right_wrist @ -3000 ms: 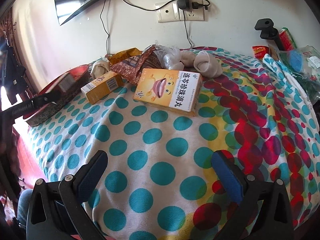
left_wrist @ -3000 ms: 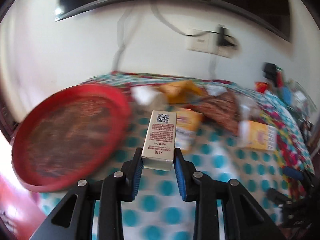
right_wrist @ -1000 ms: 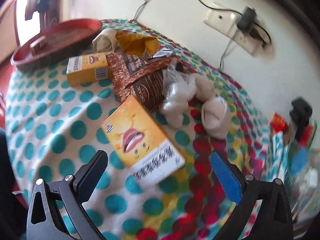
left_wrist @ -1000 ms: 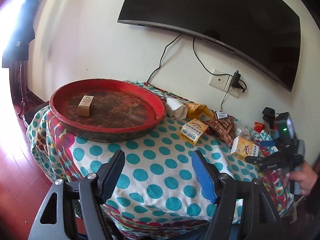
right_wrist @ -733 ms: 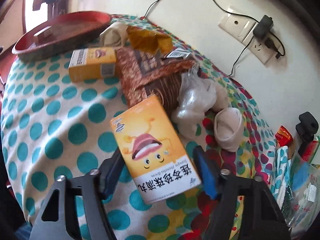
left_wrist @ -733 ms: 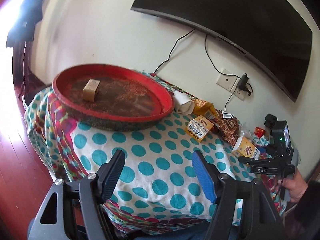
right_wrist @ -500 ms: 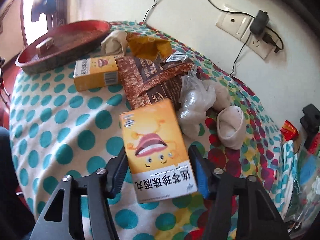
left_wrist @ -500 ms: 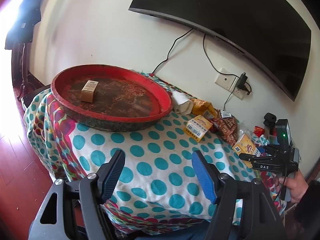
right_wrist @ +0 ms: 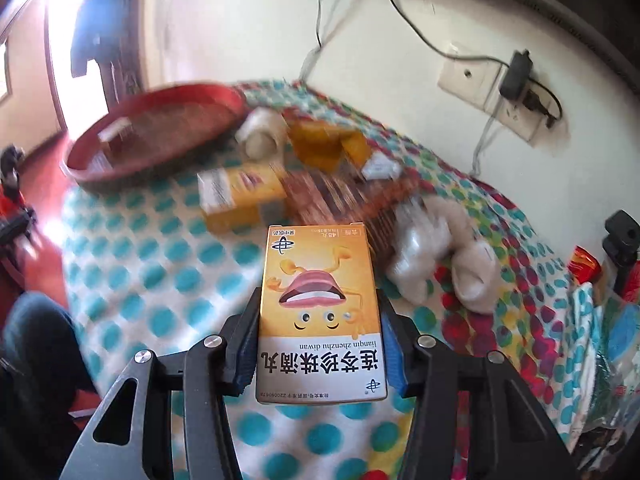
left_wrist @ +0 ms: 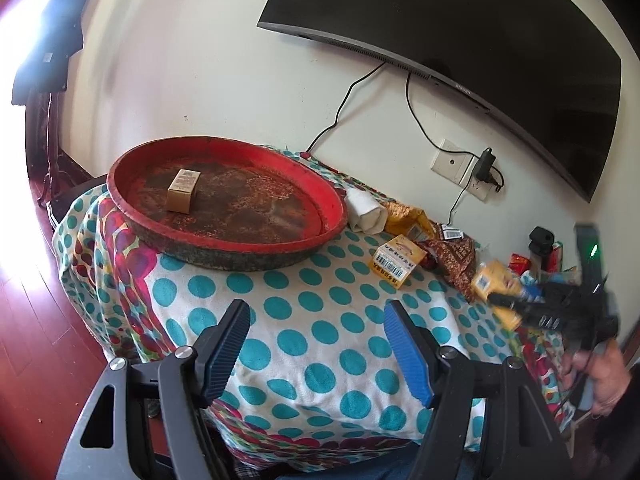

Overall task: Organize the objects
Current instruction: 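Carry the yellow box into the red tray and release it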

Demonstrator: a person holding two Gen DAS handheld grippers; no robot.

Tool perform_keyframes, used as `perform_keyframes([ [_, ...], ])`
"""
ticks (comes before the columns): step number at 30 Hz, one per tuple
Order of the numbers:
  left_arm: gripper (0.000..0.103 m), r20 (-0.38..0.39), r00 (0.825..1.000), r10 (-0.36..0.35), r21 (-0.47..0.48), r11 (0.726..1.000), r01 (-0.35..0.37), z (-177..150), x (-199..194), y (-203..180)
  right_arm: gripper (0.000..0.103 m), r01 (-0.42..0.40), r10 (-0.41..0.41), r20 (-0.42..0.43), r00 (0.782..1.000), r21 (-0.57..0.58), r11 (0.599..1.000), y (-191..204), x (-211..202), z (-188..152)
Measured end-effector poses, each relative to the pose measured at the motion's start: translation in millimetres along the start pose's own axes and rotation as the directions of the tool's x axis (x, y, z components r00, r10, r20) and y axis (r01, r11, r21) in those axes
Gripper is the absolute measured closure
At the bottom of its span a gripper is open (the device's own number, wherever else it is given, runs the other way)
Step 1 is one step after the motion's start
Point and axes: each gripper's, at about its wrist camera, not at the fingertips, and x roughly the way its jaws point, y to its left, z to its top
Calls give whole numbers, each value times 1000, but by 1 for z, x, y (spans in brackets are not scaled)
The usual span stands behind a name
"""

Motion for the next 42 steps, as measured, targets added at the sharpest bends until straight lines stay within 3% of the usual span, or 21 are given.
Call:
perform_keyframes([
  [8, 32, 2, 1000, 28, -37, 999, -27, 2, -3, 9, 54, -65, 68, 54, 996, -52, 996, 62, 12, 65],
  [19, 32, 20, 997, 77, -86, 993, -75, 10, -9, 32, 54, -111, 114, 22, 993, -125, 986, 157, 80, 136],
  [30, 32, 22, 993, 116, -155, 982, -111, 23, -10, 63, 54, -131, 123, -58, 991, -162, 978, 220, 152, 162],
  [39, 32, 18, 993, 119, -179, 977, -114, 24, -7, 69, 54, -164, 153, -85, 985, -150, 975, 231, 174, 161],
  [40, 32, 19, 993, 119, -177, 978, -114, 24, -7, 68, 53, -184, 173, -93, 981, -137, 973, 230, 175, 162],
  [42, 32, 27, 992, 120, -170, 979, -114, 24, -9, 66, 21, -188, 178, -82, 981, -131, 974, 230, 173, 162],
])
